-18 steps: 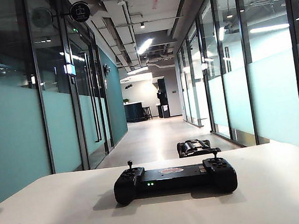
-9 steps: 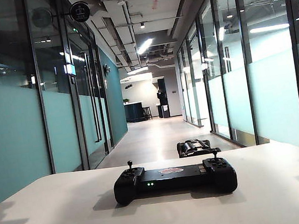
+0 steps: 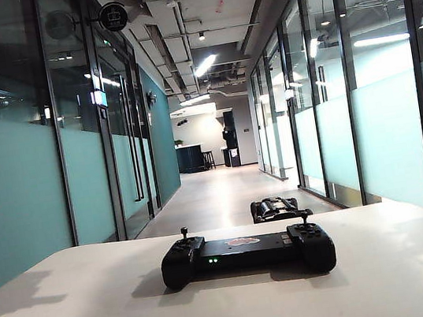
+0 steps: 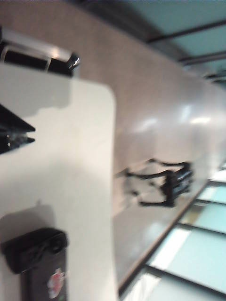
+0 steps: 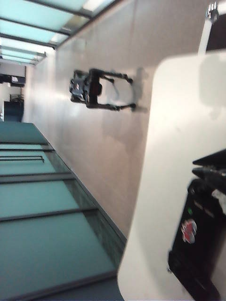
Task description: Push the left joystick on the remote control sitting on the white table forward to make the robot dog walk in a straight line until it approaches the door.
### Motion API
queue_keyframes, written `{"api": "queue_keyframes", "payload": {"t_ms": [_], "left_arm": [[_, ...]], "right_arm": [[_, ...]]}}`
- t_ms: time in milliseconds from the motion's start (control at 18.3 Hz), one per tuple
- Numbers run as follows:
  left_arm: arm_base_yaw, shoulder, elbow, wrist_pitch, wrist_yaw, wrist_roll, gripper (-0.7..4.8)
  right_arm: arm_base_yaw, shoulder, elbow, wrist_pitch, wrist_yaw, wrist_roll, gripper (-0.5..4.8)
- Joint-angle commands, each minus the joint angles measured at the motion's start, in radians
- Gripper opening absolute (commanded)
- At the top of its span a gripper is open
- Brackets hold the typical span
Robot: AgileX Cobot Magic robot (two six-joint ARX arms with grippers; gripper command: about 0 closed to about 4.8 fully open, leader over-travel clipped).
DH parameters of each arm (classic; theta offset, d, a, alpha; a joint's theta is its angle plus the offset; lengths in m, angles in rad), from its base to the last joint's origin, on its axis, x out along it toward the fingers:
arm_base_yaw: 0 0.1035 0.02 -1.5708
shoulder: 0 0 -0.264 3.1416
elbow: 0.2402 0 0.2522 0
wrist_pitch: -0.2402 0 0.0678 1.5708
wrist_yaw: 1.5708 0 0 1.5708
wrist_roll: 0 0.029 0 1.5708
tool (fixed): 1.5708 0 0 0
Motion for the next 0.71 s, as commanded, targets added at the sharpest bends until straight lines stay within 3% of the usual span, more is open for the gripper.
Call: {"api": "queue_keyframes", "payload": {"t_ms": [55, 328, 710], "left_arm": [[-0.023, 0.119, 0.027, 0.101, 0.043, -0.024, -0.05], [-0.073, 0.349, 0.083, 0.209, 0.092, -0.042, -0.05], [-0.076, 0.657, 0.227, 0.219, 0.200, -0.041, -0.05]], "right_arm": [[0.053, 0.074, 0.005, 0.075, 0.034, 0.001, -0.03], [0.108, 0.228, 0.006, 0.134, 0.084, 0.001, -0.03], [0.129, 0.474, 0.007, 0.306, 0.074, 0.013, -0.02]]}}
